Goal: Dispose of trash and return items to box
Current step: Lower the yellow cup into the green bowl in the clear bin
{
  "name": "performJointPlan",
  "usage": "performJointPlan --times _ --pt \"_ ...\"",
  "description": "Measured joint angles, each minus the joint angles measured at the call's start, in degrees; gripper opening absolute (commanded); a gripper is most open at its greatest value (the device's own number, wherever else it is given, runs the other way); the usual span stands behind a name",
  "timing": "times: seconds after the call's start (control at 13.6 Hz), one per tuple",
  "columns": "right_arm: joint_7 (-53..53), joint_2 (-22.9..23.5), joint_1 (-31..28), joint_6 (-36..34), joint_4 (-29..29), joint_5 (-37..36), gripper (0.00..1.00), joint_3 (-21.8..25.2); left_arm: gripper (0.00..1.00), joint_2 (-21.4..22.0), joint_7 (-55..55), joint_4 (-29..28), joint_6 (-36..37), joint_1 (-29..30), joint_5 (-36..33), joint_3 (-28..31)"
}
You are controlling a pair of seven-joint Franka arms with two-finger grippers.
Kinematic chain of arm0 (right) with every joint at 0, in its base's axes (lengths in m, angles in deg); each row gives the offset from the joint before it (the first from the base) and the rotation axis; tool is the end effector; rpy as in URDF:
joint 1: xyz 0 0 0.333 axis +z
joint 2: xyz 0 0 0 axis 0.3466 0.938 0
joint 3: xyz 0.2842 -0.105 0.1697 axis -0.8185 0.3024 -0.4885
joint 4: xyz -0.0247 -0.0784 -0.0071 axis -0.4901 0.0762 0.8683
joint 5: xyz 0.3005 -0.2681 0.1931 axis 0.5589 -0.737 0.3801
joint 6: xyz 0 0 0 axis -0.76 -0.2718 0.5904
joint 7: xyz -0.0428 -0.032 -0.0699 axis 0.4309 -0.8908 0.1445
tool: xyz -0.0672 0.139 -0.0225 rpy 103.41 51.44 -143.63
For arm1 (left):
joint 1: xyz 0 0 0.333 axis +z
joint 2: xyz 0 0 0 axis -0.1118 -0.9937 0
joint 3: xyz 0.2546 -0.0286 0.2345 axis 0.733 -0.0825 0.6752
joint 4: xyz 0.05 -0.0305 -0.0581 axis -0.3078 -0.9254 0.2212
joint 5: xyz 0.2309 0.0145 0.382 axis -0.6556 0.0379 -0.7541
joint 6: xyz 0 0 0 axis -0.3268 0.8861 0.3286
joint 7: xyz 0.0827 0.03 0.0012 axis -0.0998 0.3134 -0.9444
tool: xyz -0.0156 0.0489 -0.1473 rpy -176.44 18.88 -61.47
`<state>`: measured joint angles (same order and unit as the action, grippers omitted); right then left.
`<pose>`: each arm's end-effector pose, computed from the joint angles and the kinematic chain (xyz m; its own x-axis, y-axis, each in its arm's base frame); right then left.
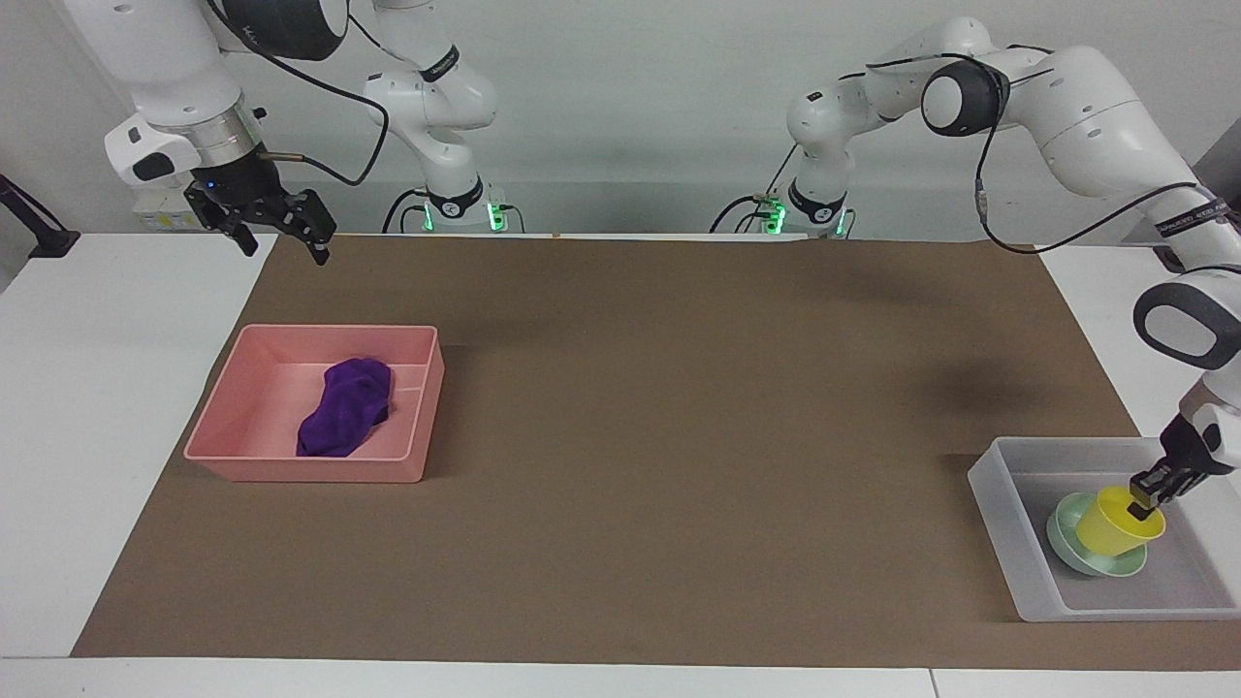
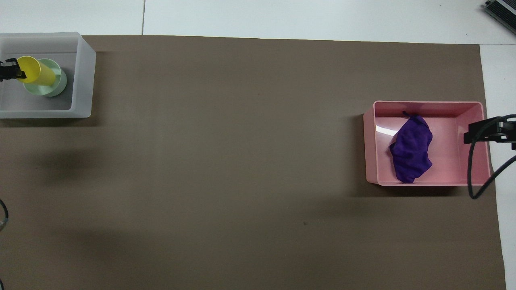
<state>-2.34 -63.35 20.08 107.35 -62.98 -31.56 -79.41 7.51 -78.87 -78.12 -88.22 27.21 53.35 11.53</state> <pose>0.5891 -0.0577 0.6058 0.9886 -0.1503 -0.0133 -0.1500 -0.9885 0.0209 0.8175 0.2337 0.3375 0.9277 0.2677 0.2602 0.2468 -0.9628 0.1105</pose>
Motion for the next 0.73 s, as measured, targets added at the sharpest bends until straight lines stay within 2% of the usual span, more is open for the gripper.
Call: performJointPlan --times 0.07,0.15,0.22,0.29,0.37,0.44,0.59,0.73 --pt "0.0 0.0 0.0 0.0 0.0 0.0 1.0 0.0 0.35 0.0 0.0 0.0 0.0 0.0 0.0 0.0" --pt "0.0 0.0 0.0 0.0 0.0 0.0 1.0 0.0 0.45 0.0 0.0 0.0 0.0 0.0 0.0 0.0" --pt "0.0 0.0 0.0 0.0 0.0 0.0 1.0 0.0 0.61 0.1 0.3 0.0 0.0 0.0 0.0 0.0" --pt "0.0 0.0 0.0 0.0 0.0 0.0 1.0 0.0 0.71 0.1 1.2 0.1 0.0 0.0 0.0 0.0" --pt "0.0 0.0 0.0 0.0 0.0 0.0 1.0 0.0 0.93 0.4 2.2 0.1 0.0 0.0 0.0 0.0" --pt "0.0 0.0 0.0 0.0 0.0 0.0 1.0 0.0 1.0 0.8 3.1 0.1 0.0 0.0 0.0 0.0" --pt "0.0 0.0 0.0 0.0 0.0 0.0 1.0 0.0 1.0 2.4 5.9 0.3 1.0 -0.2 -0.1 -0.2" --pt "0.0 0.0 0.0 0.0 0.0 0.0 1.0 0.0 1.0 5.9 8.8 -0.1 4.1 -1.4 -0.1 -0.6"
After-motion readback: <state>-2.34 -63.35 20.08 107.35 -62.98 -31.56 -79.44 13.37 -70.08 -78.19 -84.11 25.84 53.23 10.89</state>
